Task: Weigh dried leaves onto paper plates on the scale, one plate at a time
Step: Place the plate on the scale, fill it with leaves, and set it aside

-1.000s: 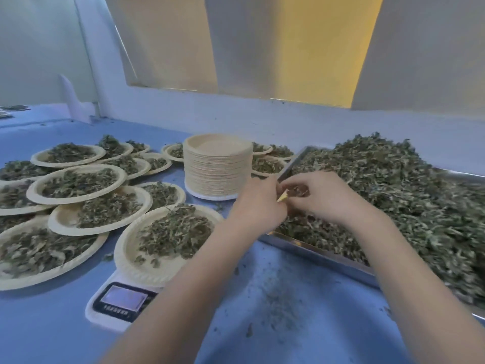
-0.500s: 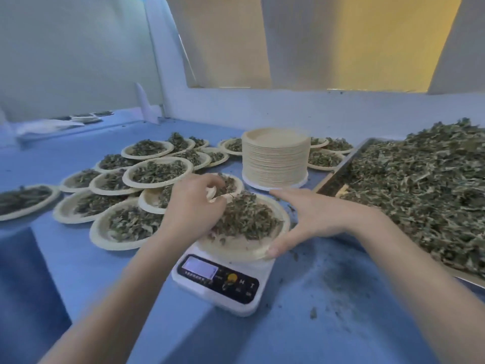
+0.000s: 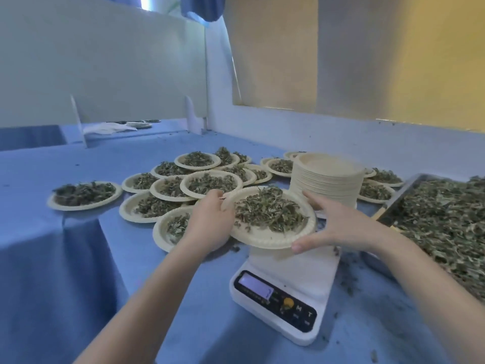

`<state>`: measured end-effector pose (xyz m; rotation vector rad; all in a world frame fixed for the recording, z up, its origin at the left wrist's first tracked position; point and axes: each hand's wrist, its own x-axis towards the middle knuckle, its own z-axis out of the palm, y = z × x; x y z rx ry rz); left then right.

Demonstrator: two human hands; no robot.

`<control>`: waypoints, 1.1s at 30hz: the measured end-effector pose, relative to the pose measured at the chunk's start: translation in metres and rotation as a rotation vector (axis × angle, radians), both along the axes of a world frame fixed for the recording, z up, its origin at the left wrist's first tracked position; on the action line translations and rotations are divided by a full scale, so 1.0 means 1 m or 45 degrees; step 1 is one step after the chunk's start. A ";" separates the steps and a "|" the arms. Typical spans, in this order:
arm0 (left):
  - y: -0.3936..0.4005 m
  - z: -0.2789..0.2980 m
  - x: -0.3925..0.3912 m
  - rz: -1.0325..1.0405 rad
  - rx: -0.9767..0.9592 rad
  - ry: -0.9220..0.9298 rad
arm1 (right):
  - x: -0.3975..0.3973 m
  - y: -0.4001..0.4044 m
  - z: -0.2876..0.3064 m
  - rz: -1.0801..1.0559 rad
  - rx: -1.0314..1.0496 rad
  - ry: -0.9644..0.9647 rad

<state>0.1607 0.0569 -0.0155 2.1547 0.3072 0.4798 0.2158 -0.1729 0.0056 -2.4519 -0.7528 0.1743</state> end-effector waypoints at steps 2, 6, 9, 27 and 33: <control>0.024 0.009 -0.003 0.070 0.059 -0.050 | 0.005 0.027 0.007 0.036 0.047 -0.039; 0.084 0.020 -0.008 0.241 0.025 -0.097 | 0.012 0.093 0.018 0.130 0.257 -0.029; 0.134 0.024 -0.012 0.350 0.026 -0.092 | 0.024 0.151 0.020 0.193 0.307 -0.002; 0.349 -0.029 0.079 0.636 0.006 0.160 | 0.133 0.430 -0.002 0.221 -0.251 -0.195; 0.352 -0.043 0.084 0.622 0.207 0.274 | 0.142 0.443 -0.019 0.273 -0.412 -0.255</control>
